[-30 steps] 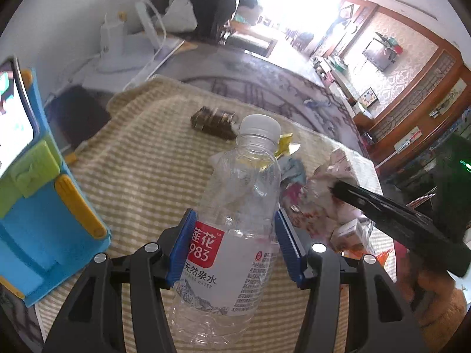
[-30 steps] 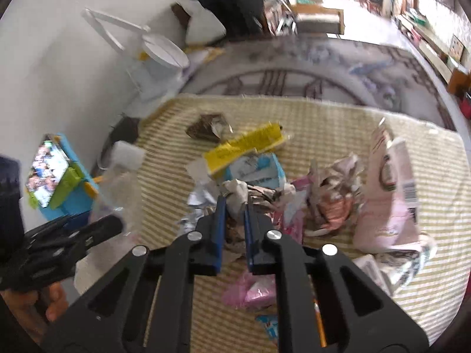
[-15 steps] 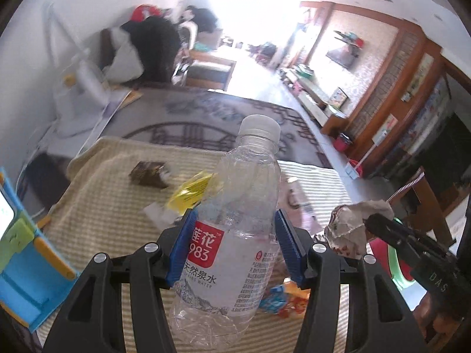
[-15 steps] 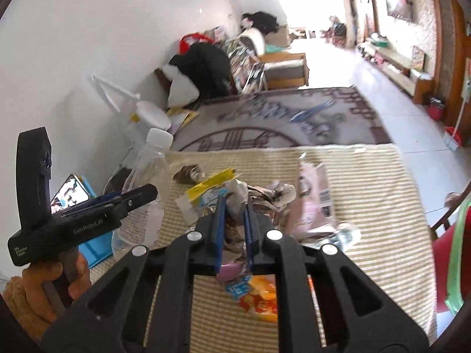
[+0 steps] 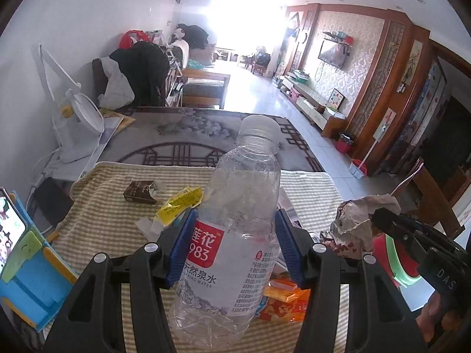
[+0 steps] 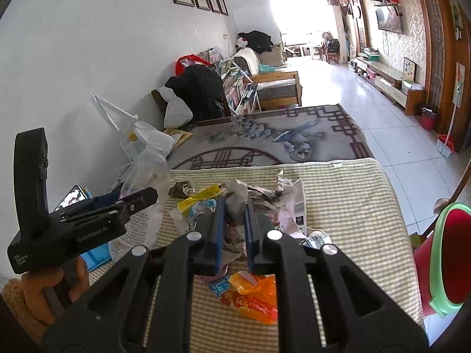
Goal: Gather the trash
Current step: 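Grasp crumpled paper with right tool while left tool holds the water bottle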
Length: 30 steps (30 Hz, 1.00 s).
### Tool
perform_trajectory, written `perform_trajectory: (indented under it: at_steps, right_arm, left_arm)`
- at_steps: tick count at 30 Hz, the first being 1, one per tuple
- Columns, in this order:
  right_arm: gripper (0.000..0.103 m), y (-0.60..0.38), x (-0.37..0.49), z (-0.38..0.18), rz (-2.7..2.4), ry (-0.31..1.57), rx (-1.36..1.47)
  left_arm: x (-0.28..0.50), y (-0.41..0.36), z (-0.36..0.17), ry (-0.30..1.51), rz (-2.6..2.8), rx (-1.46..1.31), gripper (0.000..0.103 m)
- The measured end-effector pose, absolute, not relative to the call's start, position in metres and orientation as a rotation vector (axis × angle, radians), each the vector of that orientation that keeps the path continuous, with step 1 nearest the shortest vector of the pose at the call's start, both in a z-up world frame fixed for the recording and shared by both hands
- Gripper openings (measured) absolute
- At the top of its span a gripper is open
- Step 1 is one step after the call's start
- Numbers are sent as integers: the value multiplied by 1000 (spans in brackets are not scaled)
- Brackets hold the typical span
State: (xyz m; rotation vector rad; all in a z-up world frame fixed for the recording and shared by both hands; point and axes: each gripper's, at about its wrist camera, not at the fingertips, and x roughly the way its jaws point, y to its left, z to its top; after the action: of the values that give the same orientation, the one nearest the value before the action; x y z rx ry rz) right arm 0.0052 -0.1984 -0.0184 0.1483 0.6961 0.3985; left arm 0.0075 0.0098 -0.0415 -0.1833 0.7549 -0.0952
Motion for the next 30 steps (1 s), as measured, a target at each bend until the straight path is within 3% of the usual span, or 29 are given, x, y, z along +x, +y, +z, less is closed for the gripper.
perform_trajectory:
  at_steps: [30]
  right_arm:
    - [13, -377, 16, -15, 471, 708, 165]
  left_arm:
    - [4, -181, -30, 767, -33, -135, 53]
